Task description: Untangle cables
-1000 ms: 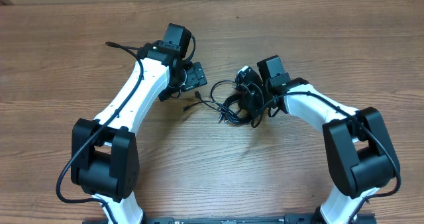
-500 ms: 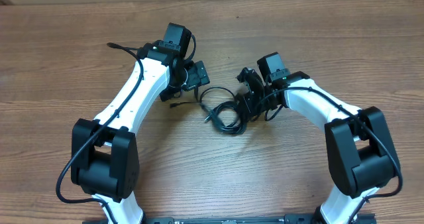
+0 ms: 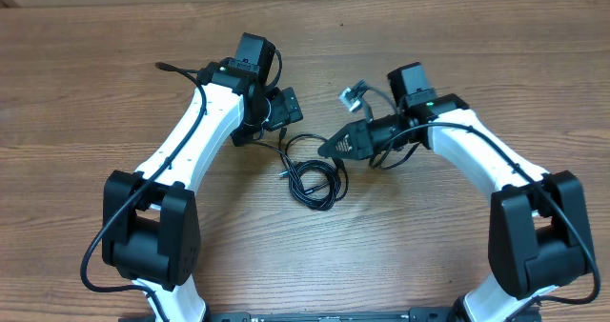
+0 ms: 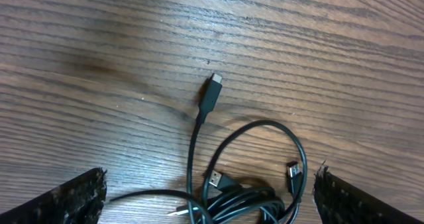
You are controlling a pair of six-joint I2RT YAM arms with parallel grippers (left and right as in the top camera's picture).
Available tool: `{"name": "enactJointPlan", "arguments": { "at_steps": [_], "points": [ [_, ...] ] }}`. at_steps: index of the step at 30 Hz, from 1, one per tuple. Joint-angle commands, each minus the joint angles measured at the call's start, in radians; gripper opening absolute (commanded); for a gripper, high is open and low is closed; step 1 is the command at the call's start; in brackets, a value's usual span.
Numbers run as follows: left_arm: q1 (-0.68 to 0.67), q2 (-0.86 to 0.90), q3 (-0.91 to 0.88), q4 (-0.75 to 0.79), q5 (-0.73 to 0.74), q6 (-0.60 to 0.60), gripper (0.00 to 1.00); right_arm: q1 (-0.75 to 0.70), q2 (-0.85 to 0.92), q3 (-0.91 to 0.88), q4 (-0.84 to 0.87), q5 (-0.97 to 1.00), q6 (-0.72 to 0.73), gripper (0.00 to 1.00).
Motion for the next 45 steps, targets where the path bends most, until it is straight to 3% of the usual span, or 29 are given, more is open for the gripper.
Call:
{"name": "enactJointPlan", "arguments": {
  "at_steps": [1, 5, 9, 10, 12, 15, 18, 19, 20, 22, 25, 29, 38, 41, 45],
  "points": [
    [-0.010, 0.008, -0.003, -0.003, 0.014, -0.007, 1.00, -0.039, -0.026, 0.023, 0.003, -0.137, 0.001, 0.04],
    [-0.027, 0.008, -0.004, -0.016, 0.018, -0.008, 1.00, -0.044, -0.026, 0.022, -0.041, 0.076, 0.001, 0.08],
    [-0.053, 0.008, -0.004, -0.080, 0.014, -0.008, 0.88, -0.036, -0.026, 0.022, -0.123, 0.292, 0.001, 0.20],
    [-0.056, 0.008, -0.003, -0.108, 0.010, -0.008, 0.89, -0.037, -0.026, 0.022, -0.142, 0.323, 0.001, 0.21],
    [-0.054, 0.005, 0.000, -0.164, -0.030, -0.020, 1.00, -0.037, -0.026, 0.022, -0.180, 0.384, 0.001, 0.34],
    [-0.025, -0.014, 0.045, -0.293, -0.125, -0.084, 1.00, -0.045, -0.026, 0.022, -0.230, 0.470, 0.002, 0.43],
    [-0.008, -0.066, 0.089, -0.380, -0.174, -0.124, 1.00, -0.066, -0.026, 0.022, -0.285, 0.534, 0.002, 0.77],
    [-0.008, -0.095, 0.088, -0.383, -0.163, -0.124, 1.00, -0.077, -0.026, 0.023, -0.306, 0.550, 0.002, 0.94],
    [-0.011, -0.112, 0.088, -0.389, -0.152, -0.126, 1.00, -0.086, -0.026, 0.023, -0.317, 0.558, 0.002, 1.00],
    [-0.023, -0.143, 0.083, -0.418, -0.134, -0.174, 1.00, -0.111, -0.027, 0.023, -0.346, 0.560, 0.002, 1.00],
    [-0.053, -0.154, 0.055, -0.480, -0.134, -0.381, 1.00, -0.156, -0.034, 0.023, -0.384, 0.578, 0.058, 1.00],
    [-0.106, -0.153, -0.066, -0.380, -0.132, -0.561, 1.00, -0.209, -0.057, 0.023, -0.404, 0.671, 0.159, 1.00],
    [-0.152, -0.150, -0.332, 0.173, -0.063, -0.581, 1.00, -0.219, -0.074, 0.023, -0.445, 0.675, 0.203, 1.00],
    [-0.153, -0.140, -0.383, 0.286, -0.066, -0.551, 0.85, -0.219, -0.074, 0.022, -0.452, 0.674, 0.203, 1.00],
    [-0.153, -0.107, -0.417, 0.334, -0.091, -0.507, 0.73, -0.219, -0.074, 0.022, -0.447, 0.655, 0.203, 1.00]
  ]
}}
